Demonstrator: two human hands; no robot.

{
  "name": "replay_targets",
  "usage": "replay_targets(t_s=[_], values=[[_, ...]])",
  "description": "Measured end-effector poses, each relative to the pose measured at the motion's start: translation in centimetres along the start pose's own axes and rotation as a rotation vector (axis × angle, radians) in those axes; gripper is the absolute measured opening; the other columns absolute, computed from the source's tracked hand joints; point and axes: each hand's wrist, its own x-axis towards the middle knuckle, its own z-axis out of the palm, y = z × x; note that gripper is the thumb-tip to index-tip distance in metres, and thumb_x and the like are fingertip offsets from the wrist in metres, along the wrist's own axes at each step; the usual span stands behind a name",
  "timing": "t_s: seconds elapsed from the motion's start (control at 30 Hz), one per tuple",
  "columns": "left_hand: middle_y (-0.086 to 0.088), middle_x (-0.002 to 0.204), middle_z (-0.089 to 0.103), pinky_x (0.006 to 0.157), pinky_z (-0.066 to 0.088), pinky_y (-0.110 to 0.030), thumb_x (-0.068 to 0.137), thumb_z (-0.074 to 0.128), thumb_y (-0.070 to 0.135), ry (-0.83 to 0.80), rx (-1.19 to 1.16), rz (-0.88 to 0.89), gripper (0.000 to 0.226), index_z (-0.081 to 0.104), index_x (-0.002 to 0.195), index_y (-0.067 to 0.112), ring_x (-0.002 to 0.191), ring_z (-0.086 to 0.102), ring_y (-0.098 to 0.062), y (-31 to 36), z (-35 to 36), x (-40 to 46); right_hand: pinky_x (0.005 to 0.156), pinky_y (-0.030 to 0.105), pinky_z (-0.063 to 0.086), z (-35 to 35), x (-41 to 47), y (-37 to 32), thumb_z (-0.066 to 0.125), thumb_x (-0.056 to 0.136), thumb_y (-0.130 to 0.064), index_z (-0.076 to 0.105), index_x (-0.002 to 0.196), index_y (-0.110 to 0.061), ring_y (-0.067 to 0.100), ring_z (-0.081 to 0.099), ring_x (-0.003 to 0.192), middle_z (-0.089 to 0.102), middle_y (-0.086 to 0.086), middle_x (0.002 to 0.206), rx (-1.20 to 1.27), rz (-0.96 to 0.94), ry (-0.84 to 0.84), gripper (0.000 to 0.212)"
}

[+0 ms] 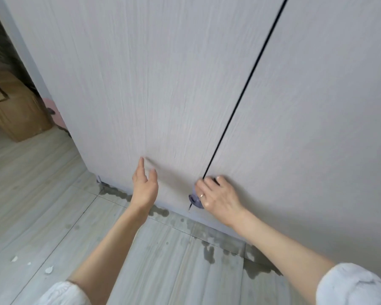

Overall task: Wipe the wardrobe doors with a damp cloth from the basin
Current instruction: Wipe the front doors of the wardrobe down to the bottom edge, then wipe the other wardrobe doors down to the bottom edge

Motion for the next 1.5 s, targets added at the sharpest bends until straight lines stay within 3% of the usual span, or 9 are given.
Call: replay_targets(t_s=[0.13, 0.27, 0.43, 0.57, 0.87, 1.1, 1.27, 1.43, 1.5], values=[[-0.005, 0.146, 0.036, 0.085, 0.044, -0.032, 0.1, 0.033, 0.02, -0.008, 0.056, -0.141, 0.044, 0.031, 0.144, 0.024, 0.118, 0.048, -0.025, 5.6, -0.7, -4.0, 0.058, 0.03, 0.035, -7.4, 1.7, 6.0, 0.046, 0.083, -0.007, 0.073, 0.078, -0.014, 0.017, 0.057, 0.065, 0.065, -0.002, 0.078, -0.019, 0.115, 0.039, 0.028], [-0.004, 0.125, 0.052, 0.059, 0.047, -0.026, 0.099, 0.034, 0.016, -0.098, 0.142, -0.145, 0.034, 0.047, 0.13, 0.02, 0.064, 0.064, -0.005, 15.9, -1.9, -10.4, 0.06, 0.031, 0.032, -18.5, 3.2, 13.9, 0.054, 0.084, -0.012, 0.07, 0.078, -0.017, 0.018, 0.057, 0.064, 0.06, -0.003, 0.071, 0.056, 0.293, 0.041, 0.018], [-0.007, 0.11, 0.064, 0.089, 0.045, -0.037, 0.1, 0.037, 0.013, -0.231, 0.138, -0.17, 0.028, 0.057, 0.12, 0.012, 0.098, 0.06, -0.022, 29.8, -2.1, -18.7, 0.062, 0.029, 0.047, -32.5, 4.2, 23.1, 0.067, 0.061, -0.007, 0.067, 0.088, -0.01, 0.026, 0.061, 0.072, 0.062, 0.006, 0.08, 0.385, 0.52, -0.156, 0.027], [-0.006, 0.101, 0.065, 0.076, 0.045, -0.028, 0.099, 0.04, 0.011, -0.336, 0.177, -0.095, 0.024, 0.058, 0.115, 0.011, 0.088, 0.059, -0.02, 42.4, -1.9, -25.4, 0.068, 0.031, 0.039, -43.3, 4.4, 30.0, 0.059, 0.081, -0.019, 0.05, 0.112, -0.014, 0.027, 0.057, 0.092, 0.061, 0.004, 0.099, 0.767, 0.823, -0.376, 0.032], [-0.001, 0.105, 0.068, 0.089, 0.052, -0.033, 0.095, 0.053, 0.026, -0.636, 0.169, 0.145, 0.023, 0.057, 0.118, 0.022, 0.095, 0.066, -0.017, 60.8, 2.9, -36.3, 0.072, 0.027, 0.047, -57.5, 0.1, 41.8, 0.071, 0.079, -0.019, 0.053, 0.104, -0.018, 0.015, 0.06, 0.091, 0.061, -0.003, 0.098, 1.465, 1.323, -0.13, 0.031], [-0.013, 0.103, 0.068, 0.078, 0.056, -0.028, 0.093, 0.059, 0.018, -0.604, 0.057, 0.18, 0.022, 0.06, 0.113, 0.009, 0.09, 0.067, -0.022, 63.3, 10.8, -44.2, 0.068, 0.033, 0.057, -62.9, -8.9, 47.0, 0.063, 0.089, -0.018, 0.055, 0.101, -0.006, 0.026, 0.068, 0.087, 0.066, 0.015, 0.101, 2.019, 1.351, -0.117, 0.019], [-0.007, 0.083, 0.06, 0.068, 0.053, -0.021, 0.095, 0.049, 0.005, -0.679, 0.024, 0.214, 0.012, 0.06, 0.095, 0.001, 0.071, 0.058, -0.013, 66.2, 16.4, -48.3, 0.071, 0.031, 0.056, -66.2, -15.1, 52.5, 0.064, 0.089, -0.025, 0.051, 0.084, -0.013, 0.021, 0.056, 0.07, 0.055, 0.012, 0.082, 2.013, 1.249, -0.202, 0.018], [-0.006, 0.083, 0.062, 0.069, 0.051, -0.024, 0.097, 0.048, 0.008, -0.774, 0.07, 0.402, 0.007, 0.055, 0.095, 0.007, 0.069, 0.057, -0.013, 72.5, 20.1, -51.4, 0.058, 0.023, 0.043, -69.6, -18.4, 58.5, 0.065, 0.088, -0.025, 0.04, 0.126, -0.016, 0.008, 0.059, 0.059, 0.064, 0.002, 0.088, 1.959, 1.162, -0.091, 0.047], [-0.009, 0.086, 0.063, 0.071, 0.046, -0.029, 0.097, 0.049, 0.008, -0.814, 0.132, 0.519, 0.005, 0.054, 0.096, 0.009, 0.074, 0.054, -0.018, 74.7, 20.7, -52.5, 0.057, 0.021, 0.038, -71.0, -18.9, 60.1, 0.059, 0.09, -0.028, 0.047, 0.124, -0.01, 0.015, 0.048, 0.058, 0.059, 0.013, 0.078, 2.005, 1.004, -0.131, 0.04]])
